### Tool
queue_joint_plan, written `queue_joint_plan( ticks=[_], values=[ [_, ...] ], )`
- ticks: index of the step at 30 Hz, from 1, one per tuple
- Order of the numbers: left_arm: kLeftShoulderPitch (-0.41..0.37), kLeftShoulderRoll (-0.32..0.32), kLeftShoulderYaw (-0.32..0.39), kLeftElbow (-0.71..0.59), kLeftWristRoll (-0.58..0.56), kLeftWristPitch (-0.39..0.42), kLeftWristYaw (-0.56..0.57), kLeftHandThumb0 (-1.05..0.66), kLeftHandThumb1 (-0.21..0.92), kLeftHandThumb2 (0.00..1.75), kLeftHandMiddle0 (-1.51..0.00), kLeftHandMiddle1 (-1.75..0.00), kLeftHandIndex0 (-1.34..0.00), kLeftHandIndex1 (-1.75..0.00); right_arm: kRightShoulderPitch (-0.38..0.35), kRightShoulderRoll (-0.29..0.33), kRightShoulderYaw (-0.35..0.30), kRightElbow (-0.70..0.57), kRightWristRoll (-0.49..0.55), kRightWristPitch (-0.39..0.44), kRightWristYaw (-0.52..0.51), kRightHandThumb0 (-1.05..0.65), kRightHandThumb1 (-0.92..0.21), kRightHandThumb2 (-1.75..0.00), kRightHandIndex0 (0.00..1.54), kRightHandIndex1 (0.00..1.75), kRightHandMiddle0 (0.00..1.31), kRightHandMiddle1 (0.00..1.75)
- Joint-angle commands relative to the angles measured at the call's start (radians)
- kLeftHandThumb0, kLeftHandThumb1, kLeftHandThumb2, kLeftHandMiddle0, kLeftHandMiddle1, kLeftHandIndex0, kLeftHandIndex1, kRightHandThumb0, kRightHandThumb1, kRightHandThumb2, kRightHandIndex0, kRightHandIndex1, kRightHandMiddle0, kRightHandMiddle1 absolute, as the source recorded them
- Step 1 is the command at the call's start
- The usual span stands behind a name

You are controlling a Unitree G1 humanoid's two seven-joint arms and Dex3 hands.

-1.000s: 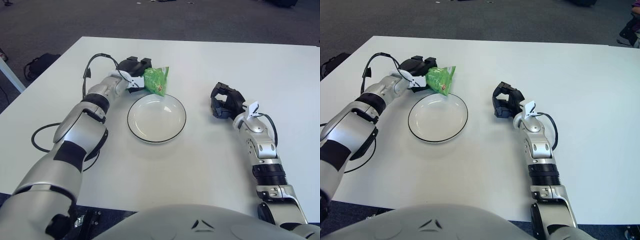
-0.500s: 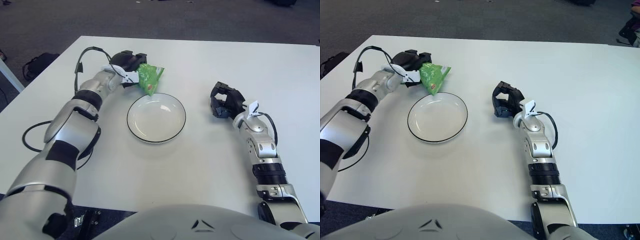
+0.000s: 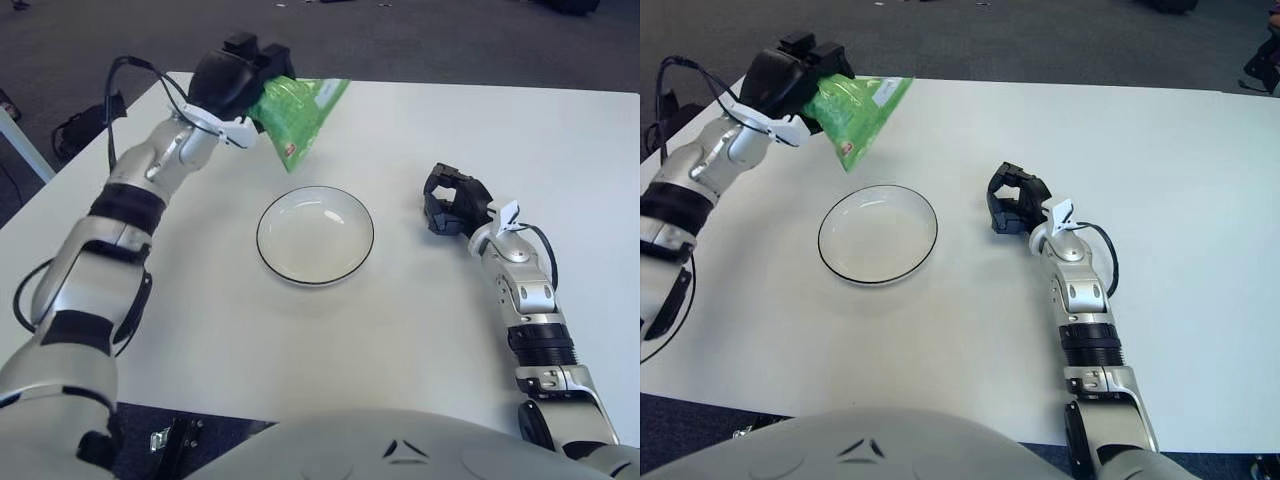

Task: Put the snack into the plate.

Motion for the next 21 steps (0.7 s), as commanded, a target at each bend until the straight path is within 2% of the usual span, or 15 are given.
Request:
queue_joint_plan(
  ticks=[1, 7, 11, 15, 21],
  values=[
    [0.064, 0.000, 0.029, -0.067, -0.042, -0.027, -0.055, 0.54, 0.15, 1.52, -0.75, -1.75, -1.01, -1.75, 0.069, 0.008, 0.035, 0.070, -0.029, 0.084, 0.009, -0.47, -0.36, -1.26, 1.27, 1.75, 0.58, 1.75],
    [0.097, -0.010, 0.064, -0.063, -0.133, -0.106, -0.135, 0.54, 0.14, 1.52, -0.75, -1.75, -1.01, -1.75, 0.068, 0.009, 0.037, 0.072, -0.033, 0.081, 0.006, -0.47, -0.36, -1.26, 1.26, 1.75, 0.58, 1.75],
    [0.150, -0.028, 0.089, -0.085, -0.208, -0.161, -0.185, 0.54, 0.14, 1.53, -0.75, -1.75, -1.00, -1.75, 0.069, 0.008, 0.038, 0.073, -0.033, 0.081, 0.006, -0.47, -0.36, -1.26, 1.25, 1.75, 0.58, 1.75],
    [0.203, -0.047, 0.102, -0.120, -0.226, -0.206, -0.201, 0.54, 0.14, 1.53, -0.75, -1.75, -1.00, -1.75, 0.068, 0.010, 0.039, 0.071, -0.033, 0.085, 0.004, -0.46, -0.37, -1.25, 1.25, 1.75, 0.57, 1.75],
    [0.240, -0.057, 0.109, -0.139, -0.255, -0.276, -0.250, 0.54, 0.14, 1.53, -0.75, -1.75, -1.00, -1.75, 0.069, 0.009, 0.043, 0.066, -0.037, 0.089, -0.001, -0.46, -0.37, -1.25, 1.24, 1.75, 0.57, 1.75]
  ],
)
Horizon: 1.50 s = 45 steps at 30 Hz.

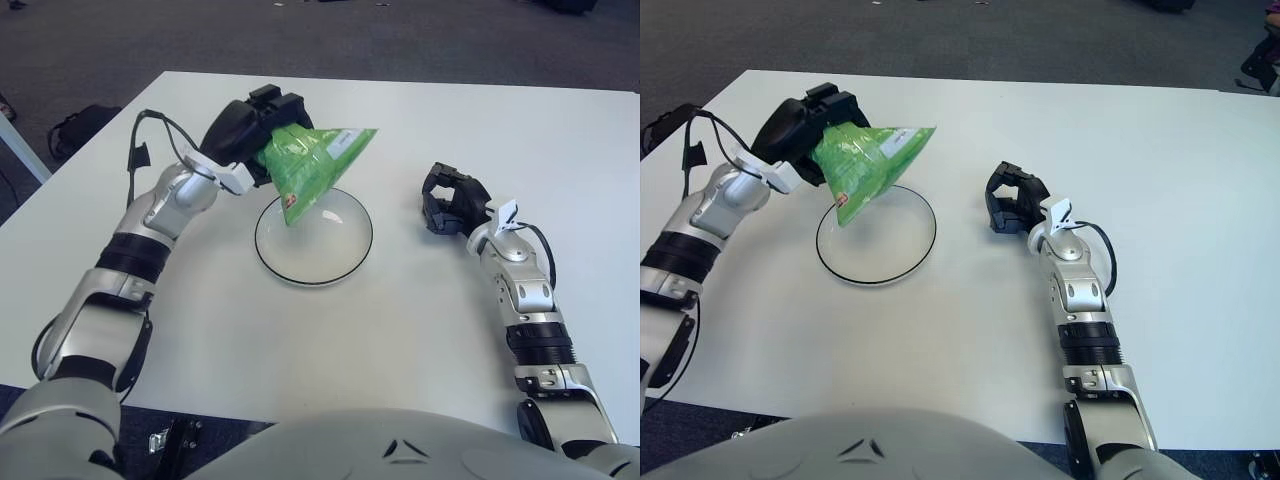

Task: Put the snack into the plate.

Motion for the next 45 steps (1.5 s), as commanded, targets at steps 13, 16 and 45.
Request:
queue_joint_plan(
  ticks=[13, 16, 45],
  values=[
    [0.102, -0.067, -0.022, 0.021, 0.038, -0.134, -0.097, 0.54, 0.15, 1.52, -0.75, -1.75, -0.99, -1.75, 0.072, 0.004, 0.044, 0.059, -0.037, 0.093, 0.005, -0.45, -0.40, -1.22, 1.21, 1.75, 0.55, 1.75],
    [0.108, -0.066, -0.028, 0.024, 0.063, -0.137, -0.112, 0.54, 0.15, 1.52, -0.75, -1.75, -0.99, -1.75, 0.072, 0.004, 0.044, 0.055, -0.034, 0.097, 0.006, -0.45, -0.40, -1.21, 1.21, 1.75, 0.55, 1.75],
    [0.037, 0.038, -0.180, 0.052, 0.343, -0.197, -0.217, -0.36, 0.74, 0.78, -0.29, -1.39, -0.05, -1.17, 0.069, -0.004, 0.053, 0.075, -0.038, 0.072, 0.021, -0.45, -0.41, -1.20, 1.16, 1.75, 0.54, 1.75]
  ],
)
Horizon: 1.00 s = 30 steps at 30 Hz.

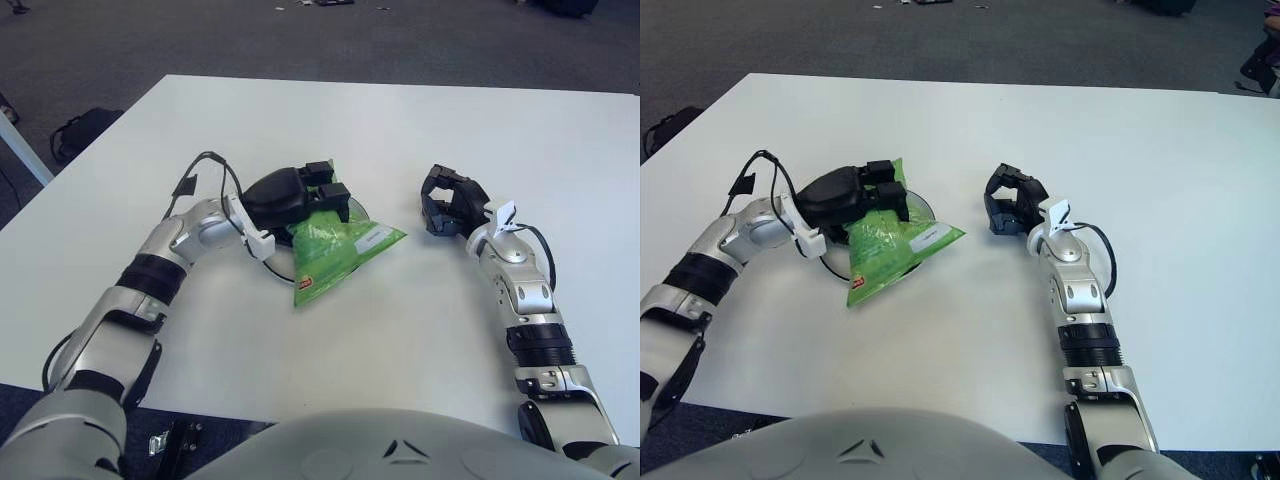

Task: Put the snack into the plate.

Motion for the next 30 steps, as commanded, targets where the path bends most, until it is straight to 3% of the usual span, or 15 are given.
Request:
queue_joint_plan(
  ticks=[1, 3, 6, 12, 22, 30],
  values=[
    [0.012, 0.046, -0.057, 0.027, 0.077, 0.007, -0.082, -0.43, 0.77, 0.74, -0.27, -1.29, -0.04, -1.13, 0.065, 0.000, 0.040, 0.078, -0.034, 0.067, 0.024, -0.45, -0.41, -1.20, 1.16, 1.75, 0.54, 1.75],
    [0.002, 0.059, -0.069, 0.028, 0.070, 0.002, -0.104, -0.62, 0.86, 0.63, -0.21, -0.94, -0.02, -0.98, 0.062, 0.000, 0.042, 0.083, -0.035, 0.066, 0.027, -0.45, -0.41, -1.20, 1.17, 1.75, 0.54, 1.75],
    [-0.011, 0.074, -0.086, 0.024, 0.048, -0.002, -0.144, -0.75, 0.90, 0.60, -0.16, -0.66, 0.00, -0.78, 0.059, -0.002, 0.044, 0.087, -0.037, 0.067, 0.030, -0.45, -0.42, -1.19, 1.16, 1.75, 0.54, 1.75],
    [-0.036, 0.097, -0.117, 0.018, -0.058, -0.006, -0.253, -0.89, 0.92, 0.56, -0.11, -0.38, 0.00, -0.54, 0.056, -0.006, 0.047, 0.090, -0.038, 0.068, 0.033, -0.44, -0.43, -1.18, 1.14, 1.75, 0.53, 1.75],
    [-0.050, 0.124, -0.138, -0.024, -0.295, 0.019, -0.452, -1.03, 0.92, 0.62, -0.06, -0.26, 0.00, -0.47, 0.054, -0.008, 0.052, 0.084, -0.049, 0.080, 0.031, -0.44, -0.44, -1.17, 1.12, 1.75, 0.52, 1.75],
    [-0.091, 0.165, -0.119, -0.111, -0.495, 0.107, -0.652, -1.05, 0.92, 0.68, -0.06, -0.23, 0.00, -0.49, 0.051, -0.006, 0.053, 0.092, -0.050, 0.073, 0.034, -0.44, -0.44, -1.16, 1.12, 1.75, 0.52, 1.75]
  ],
)
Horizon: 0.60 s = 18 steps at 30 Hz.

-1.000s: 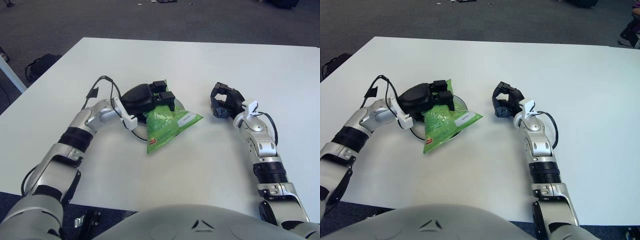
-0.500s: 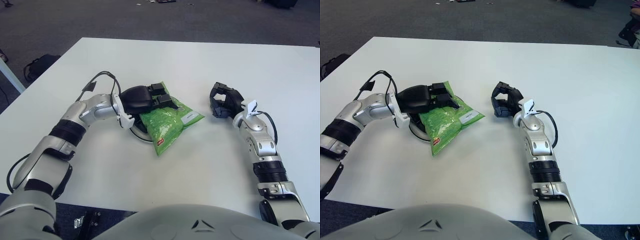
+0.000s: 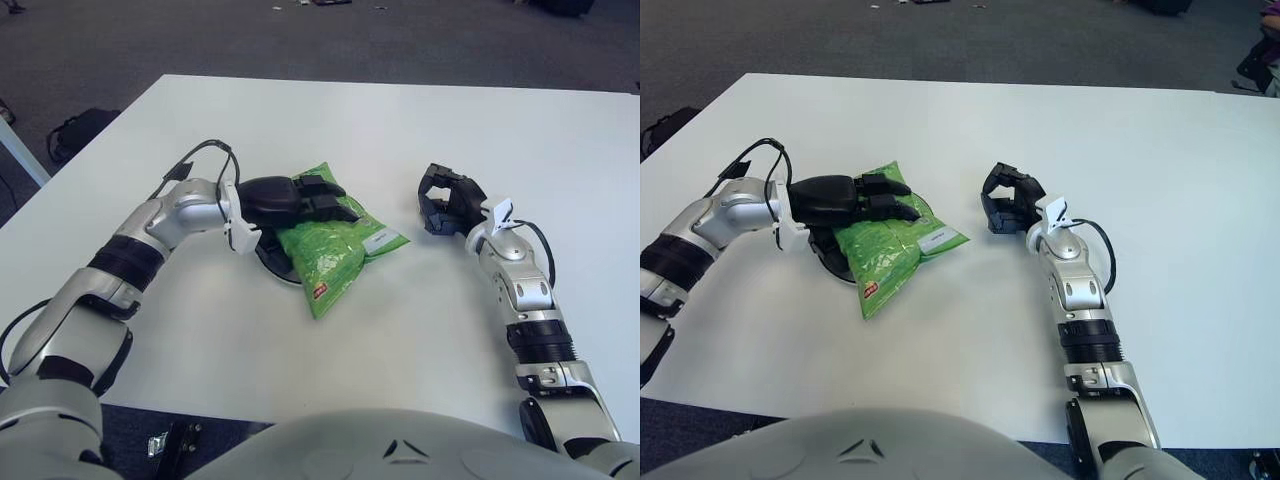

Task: Put the snack into the plate.

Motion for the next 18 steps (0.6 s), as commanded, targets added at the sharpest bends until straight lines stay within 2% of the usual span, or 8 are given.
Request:
queue_joint_plan(
  ticks=[1, 10, 18],
  values=[
    [-0.025, 0.027, -0.003, -0.042, -0.081, 0.043, -0.103, -1.05, 0.92, 0.68, -0.06, -0.22, 0.00, -0.49, 0.067, 0.006, 0.038, 0.082, -0.033, 0.079, 0.016, -0.44, -0.44, -1.16, 1.12, 1.75, 0.52, 1.75],
    [-0.023, 0.019, 0.043, -0.027, -0.195, 0.039, -0.214, -1.05, 0.92, 0.70, -0.06, -0.18, 0.00, -0.37, 0.061, 0.009, 0.037, 0.095, -0.032, 0.069, 0.019, -0.44, -0.44, -1.16, 1.13, 1.75, 0.52, 1.75],
    [0.007, -0.006, 0.096, 0.003, -0.385, 0.047, -0.300, -1.05, 0.92, 0.62, -0.10, -0.16, 0.00, -0.47, 0.060, 0.010, 0.038, 0.097, -0.036, 0.070, 0.016, -0.44, -0.44, -1.16, 1.13, 1.75, 0.51, 1.75]
  ],
)
